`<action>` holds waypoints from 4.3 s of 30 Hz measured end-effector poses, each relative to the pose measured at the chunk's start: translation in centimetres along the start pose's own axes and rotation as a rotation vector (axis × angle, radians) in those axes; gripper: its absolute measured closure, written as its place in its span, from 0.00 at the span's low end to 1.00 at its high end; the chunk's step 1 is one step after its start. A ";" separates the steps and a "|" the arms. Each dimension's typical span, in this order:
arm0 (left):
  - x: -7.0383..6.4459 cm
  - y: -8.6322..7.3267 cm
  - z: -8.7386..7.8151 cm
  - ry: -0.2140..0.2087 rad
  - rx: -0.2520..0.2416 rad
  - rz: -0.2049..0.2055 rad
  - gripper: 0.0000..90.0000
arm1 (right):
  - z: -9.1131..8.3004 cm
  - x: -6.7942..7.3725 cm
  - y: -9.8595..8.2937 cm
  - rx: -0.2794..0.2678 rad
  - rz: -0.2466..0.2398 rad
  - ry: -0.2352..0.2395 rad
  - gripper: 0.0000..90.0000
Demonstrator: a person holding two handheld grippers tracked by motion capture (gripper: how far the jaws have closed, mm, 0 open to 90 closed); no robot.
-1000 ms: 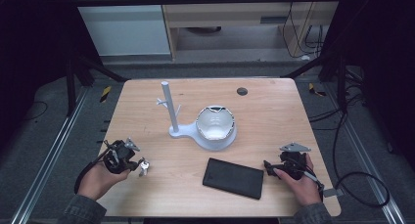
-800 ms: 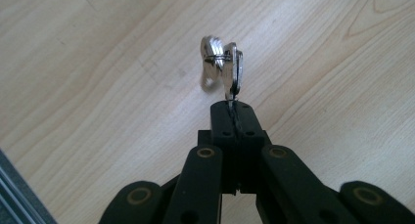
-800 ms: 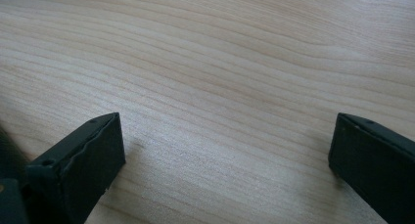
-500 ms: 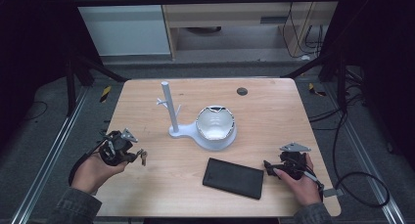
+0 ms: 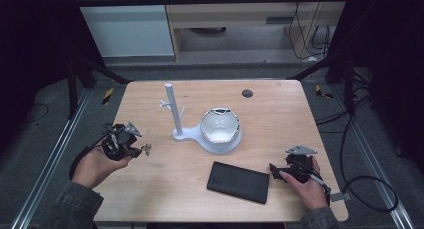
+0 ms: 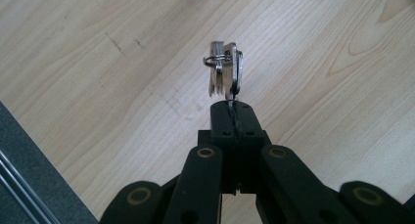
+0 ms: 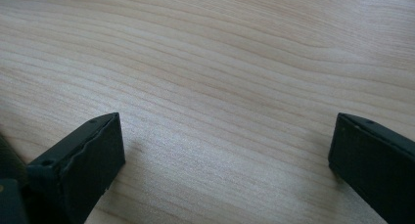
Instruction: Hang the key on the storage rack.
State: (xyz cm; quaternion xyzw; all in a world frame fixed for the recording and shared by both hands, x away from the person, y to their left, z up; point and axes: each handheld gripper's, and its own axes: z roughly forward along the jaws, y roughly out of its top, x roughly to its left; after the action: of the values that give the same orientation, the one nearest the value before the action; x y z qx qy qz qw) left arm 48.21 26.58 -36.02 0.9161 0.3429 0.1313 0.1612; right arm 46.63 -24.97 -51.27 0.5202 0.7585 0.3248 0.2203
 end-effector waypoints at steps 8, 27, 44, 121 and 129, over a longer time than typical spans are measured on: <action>-0.1 1.7 -0.8 0.007 0.001 0.021 0.99 | 0.0 0.0 0.0 -0.001 -0.006 -0.001 0.00; 0.0 4.2 -3.0 0.016 -0.004 0.060 0.99 | 0.1 -0.1 0.0 -0.001 -0.010 -0.004 0.00; 0.7 5.7 -5.2 0.027 -0.036 0.052 0.99 | 0.1 -0.1 0.1 0.000 -0.007 -0.005 0.00; 2.5 12.7 -5.2 0.090 0.036 0.042 0.99 | 0.0 0.0 0.0 0.000 -0.010 -0.002 0.00; 2.7 12.8 -4.9 0.094 0.041 0.033 0.99 | 0.0 0.1 0.0 -0.002 -0.008 0.002 0.00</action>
State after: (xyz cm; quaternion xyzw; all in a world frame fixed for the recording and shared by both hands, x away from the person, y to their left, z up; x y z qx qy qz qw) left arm 55.98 20.25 -26.29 0.9176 0.3375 0.1696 0.1240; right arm 46.58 -24.89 -51.32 0.5166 0.7605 0.3252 0.2213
